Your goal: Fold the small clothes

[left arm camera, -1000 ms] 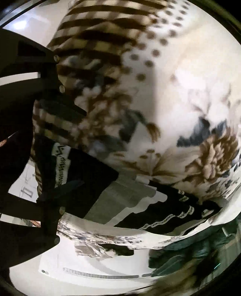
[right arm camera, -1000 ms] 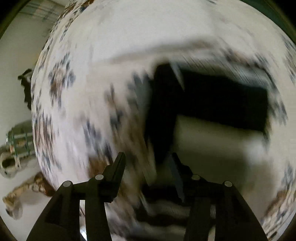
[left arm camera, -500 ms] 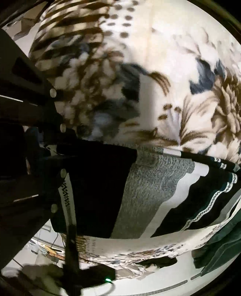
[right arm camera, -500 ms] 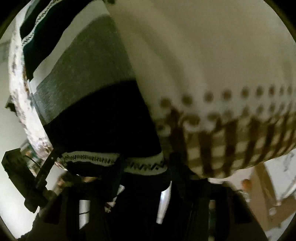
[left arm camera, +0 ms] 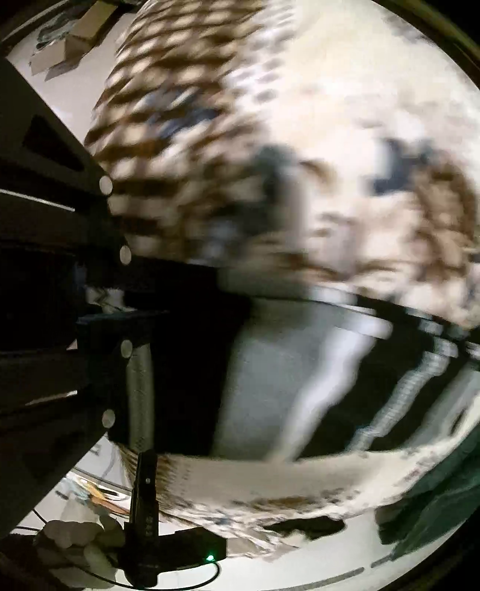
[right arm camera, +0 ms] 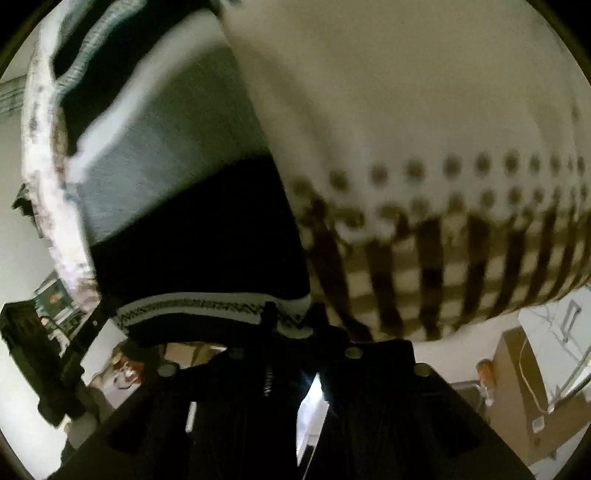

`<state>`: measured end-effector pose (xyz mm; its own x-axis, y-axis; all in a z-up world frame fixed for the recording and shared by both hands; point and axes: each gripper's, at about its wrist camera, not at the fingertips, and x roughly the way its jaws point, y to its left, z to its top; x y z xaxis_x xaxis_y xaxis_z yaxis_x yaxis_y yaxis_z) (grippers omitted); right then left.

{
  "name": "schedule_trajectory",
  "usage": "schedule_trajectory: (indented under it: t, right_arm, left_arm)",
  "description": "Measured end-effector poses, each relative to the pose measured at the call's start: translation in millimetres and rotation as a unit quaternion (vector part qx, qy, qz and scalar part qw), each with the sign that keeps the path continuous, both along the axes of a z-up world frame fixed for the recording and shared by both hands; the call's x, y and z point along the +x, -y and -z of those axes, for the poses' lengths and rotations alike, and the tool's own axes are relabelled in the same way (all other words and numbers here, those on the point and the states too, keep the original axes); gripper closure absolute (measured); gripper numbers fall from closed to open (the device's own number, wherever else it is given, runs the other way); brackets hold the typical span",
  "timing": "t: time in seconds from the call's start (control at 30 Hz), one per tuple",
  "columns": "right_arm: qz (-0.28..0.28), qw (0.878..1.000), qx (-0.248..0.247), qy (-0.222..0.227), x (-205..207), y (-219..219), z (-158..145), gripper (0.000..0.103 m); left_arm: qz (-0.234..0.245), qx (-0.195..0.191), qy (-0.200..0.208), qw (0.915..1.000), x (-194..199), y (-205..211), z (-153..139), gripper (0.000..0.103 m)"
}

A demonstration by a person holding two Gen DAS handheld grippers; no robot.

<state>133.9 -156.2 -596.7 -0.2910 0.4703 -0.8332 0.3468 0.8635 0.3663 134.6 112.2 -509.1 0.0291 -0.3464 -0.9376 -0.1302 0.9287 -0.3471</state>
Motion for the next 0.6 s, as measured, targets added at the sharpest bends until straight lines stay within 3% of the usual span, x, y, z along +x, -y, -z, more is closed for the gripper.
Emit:
schedule_trajectory:
  t: [0.03,0.07,0.1,0.2,0.33,0.47,0.6]
  right_arm:
    - [0.007,1.000,0.005,0.018,12.1,10.1,-12.4,0.054]
    - [0.017,0.999,0.013,0.037,27.6,19.7,-24.3,0.044]
    - [0.026,0.998,0.016,0.051,42.1,25.8,-32.2,0.043]
    - [0.054,0.993,0.025,0.099,109.3,44.8,-47.1,0.043]
    - [0.073,0.982,0.001,0.176,226.1,60.2,-56.0,0.043]
    - [0.107,0.974,0.014,0.200,341.4,59.8,-42.4,0.043]
    - [0.104,0.973,-0.003,0.205,410.8,41.6,-25.3,0.043]
  left_arm:
    - [0.001,-0.004,0.014,0.9999,11.0,-2.2,-8.3,0.075]
    - [-0.001,-0.011,0.038,0.9992,32.2,-4.5,-20.1,0.051]
    - [-0.006,-0.016,0.057,0.9982,51.9,-6.0,-26.7,0.032]
    - [-0.023,-0.035,0.109,0.9931,137.3,-6.1,-31.8,0.031]
    - [-0.022,-0.037,0.156,0.9868,270.7,5.2,-12.3,0.031]
    - [-0.012,-0.023,0.147,0.9888,382.9,17.1,25.3,0.031]
    - [0.008,-0.002,0.121,0.9926,436.7,28.9,57.6,0.031]
